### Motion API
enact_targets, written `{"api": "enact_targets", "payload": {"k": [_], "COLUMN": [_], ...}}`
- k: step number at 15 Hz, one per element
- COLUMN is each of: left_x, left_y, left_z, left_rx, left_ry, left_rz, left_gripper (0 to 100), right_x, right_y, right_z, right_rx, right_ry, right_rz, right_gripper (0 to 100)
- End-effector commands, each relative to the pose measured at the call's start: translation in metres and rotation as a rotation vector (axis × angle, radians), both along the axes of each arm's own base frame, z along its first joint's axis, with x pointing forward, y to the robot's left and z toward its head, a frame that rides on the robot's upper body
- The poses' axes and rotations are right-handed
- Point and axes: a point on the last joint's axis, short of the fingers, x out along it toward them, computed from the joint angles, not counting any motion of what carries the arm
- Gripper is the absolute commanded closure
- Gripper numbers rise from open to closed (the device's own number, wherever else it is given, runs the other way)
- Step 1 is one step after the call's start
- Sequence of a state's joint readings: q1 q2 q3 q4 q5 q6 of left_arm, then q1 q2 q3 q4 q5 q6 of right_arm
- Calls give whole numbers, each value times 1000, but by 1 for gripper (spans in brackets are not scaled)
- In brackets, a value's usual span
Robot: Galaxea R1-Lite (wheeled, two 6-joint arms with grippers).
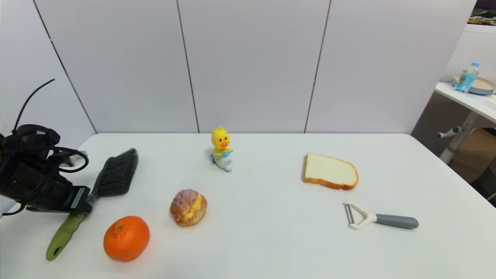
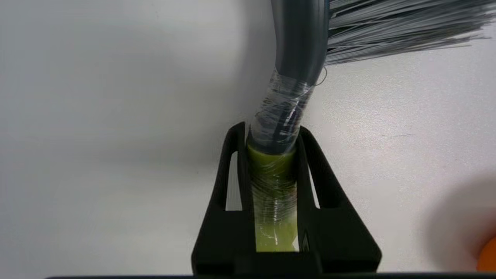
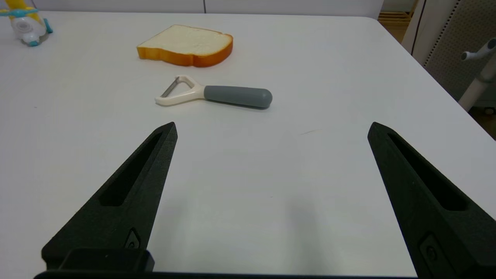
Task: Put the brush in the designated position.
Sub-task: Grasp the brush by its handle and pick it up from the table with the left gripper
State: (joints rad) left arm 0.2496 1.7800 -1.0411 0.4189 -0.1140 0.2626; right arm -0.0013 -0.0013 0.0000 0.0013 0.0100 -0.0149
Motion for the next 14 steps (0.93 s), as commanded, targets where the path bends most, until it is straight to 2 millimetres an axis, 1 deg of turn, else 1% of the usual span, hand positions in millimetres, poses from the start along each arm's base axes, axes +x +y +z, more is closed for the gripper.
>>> {"api": "enact_targets", "payload": {"k": [1, 3, 6, 9, 11, 14], "left_x": [0, 2, 4, 5, 5, -4], "left_y": [0, 0, 0, 1, 1, -3], "left_z": [1, 6, 23, 54, 79, 116], "left_rx": [1, 6, 29, 57, 79, 102], "left_ry": [-3, -21, -87, -194, -280, -358], "left_rz": [-1, -6, -11, -9, -6, -13], "left_gripper": [100, 100, 100, 100, 100, 100], "right_x": [0, 0, 0, 0, 0, 0], "right_y": [0, 0, 0, 0, 0, 0], "right_z": [0, 0, -1, 0, 0, 0], "right_rx": [0, 0, 0, 0, 0, 0], "right_ry": [3, 3, 5, 3, 3, 3], "right_rz": [0, 0, 2, 0, 0, 0], "right_gripper": [0, 0, 0, 0, 0, 0]}}
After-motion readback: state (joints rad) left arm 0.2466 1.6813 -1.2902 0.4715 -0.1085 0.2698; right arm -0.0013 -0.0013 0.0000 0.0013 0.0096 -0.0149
